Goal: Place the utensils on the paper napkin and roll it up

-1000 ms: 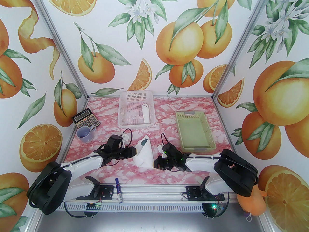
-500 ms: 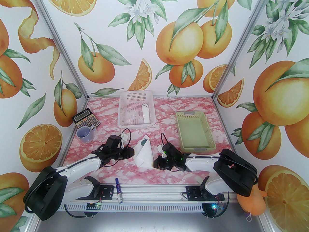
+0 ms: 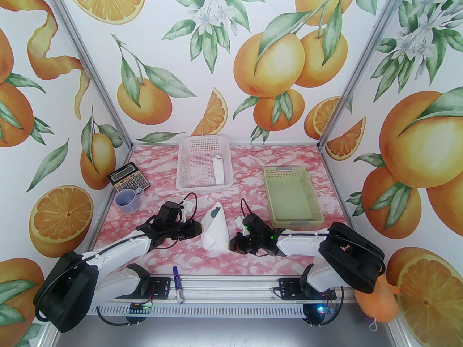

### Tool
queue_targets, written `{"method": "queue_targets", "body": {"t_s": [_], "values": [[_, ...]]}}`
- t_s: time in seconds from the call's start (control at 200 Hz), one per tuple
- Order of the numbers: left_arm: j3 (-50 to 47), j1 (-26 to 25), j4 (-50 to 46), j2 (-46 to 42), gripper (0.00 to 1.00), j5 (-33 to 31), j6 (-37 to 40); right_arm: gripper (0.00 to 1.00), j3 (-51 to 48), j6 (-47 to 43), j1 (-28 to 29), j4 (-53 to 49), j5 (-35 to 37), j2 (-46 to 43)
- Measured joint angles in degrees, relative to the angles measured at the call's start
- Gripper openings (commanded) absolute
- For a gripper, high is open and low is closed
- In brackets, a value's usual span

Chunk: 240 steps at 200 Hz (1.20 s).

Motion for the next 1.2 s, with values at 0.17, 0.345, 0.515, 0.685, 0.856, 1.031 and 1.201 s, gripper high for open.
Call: {"method": "queue_targets", "body": {"t_s": [0.17, 0.345, 0.515, 0.685, 0.856, 1.031, 1.201], "values": [[1.62, -0.68, 0.02, 0.17, 0.18, 1.22, -0.37, 0.00, 0.20, -0.15, 0.00, 0.04, -0.02, 0.33], [2.71, -1.70, 1.44, 2.34, 0.18, 1.68, -1.49, 0.00, 0.46, -0.17, 0.00, -0.02, -0.02, 0.59], [4.04, -3.10, 3.98, 6.23, 0.18, 1.86, -3.54, 0.00, 0.79, -0.59, 0.00, -0.31, -0.02, 0.74], [6.80, -5.40, 6.16, 9.99, 0.18, 1.81, -4.74, 0.00, 0.92, -0.87, 0.00, -0.63, -0.02, 0.74], [9.07, -7.34, 8.04, 12.66, 0.18, 1.60, -5.27, 0.00, 1.09, -1.05, 0.00, -0.83, -0.02, 0.85], [11.23, -9.22, 9.14, 15.76, 0.18, 1.01, -5.25, 0.00, 1.42, -1.27, 0.00, -0.96, -0.02, 1.11], [12.66, -10.60, 10.36, 18.73, 0.18, 0.13, -5.25, 0.00, 1.42, -1.27, 0.00, -0.98, -0.02, 1.11]]}}
